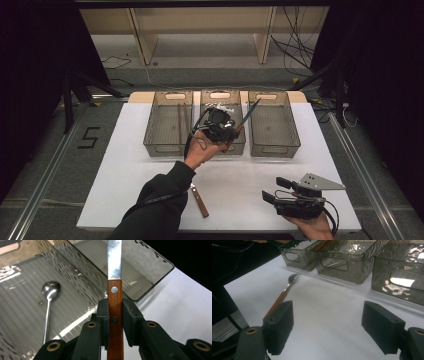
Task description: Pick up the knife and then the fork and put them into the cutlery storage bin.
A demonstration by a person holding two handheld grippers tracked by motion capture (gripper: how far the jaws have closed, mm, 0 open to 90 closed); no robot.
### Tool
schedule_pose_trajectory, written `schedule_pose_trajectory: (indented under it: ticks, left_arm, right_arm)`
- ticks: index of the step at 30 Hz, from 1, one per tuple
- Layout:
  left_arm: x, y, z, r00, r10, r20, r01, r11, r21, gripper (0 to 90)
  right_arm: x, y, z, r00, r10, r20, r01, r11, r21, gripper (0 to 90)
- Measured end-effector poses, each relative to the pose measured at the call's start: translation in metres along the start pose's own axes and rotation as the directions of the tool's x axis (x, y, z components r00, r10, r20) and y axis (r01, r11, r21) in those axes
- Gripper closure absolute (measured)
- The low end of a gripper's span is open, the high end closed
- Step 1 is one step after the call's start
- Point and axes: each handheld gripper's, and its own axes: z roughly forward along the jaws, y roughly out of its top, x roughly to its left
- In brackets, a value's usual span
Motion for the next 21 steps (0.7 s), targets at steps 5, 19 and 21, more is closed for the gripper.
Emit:
schedule_pose_trajectory:
  ticks: [5,19,21]
  left_arm:
    - [-0.004,0.010,0.007,1.0000,0.009,0.002,-0.009,1.0000,-0.001,76.4]
    - [-0.011,0.029,0.030,0.9997,0.000,0.025,0.000,1.0000,-0.002,76.4]
    - [-0.010,0.031,0.034,0.9996,-0.008,0.026,0.008,1.0000,-0.001,76.4]
  right_arm:
    - [0.000,0.000,0.000,1.0000,0.001,0.003,-0.001,1.0000,0.001,26.4]
    - [0.000,-0.001,0.000,1.0000,0.003,-0.003,-0.003,1.0000,0.005,26.4]
    - [0.000,-0.001,0.000,1.0000,0.004,-0.003,-0.004,1.0000,0.004,26.4]
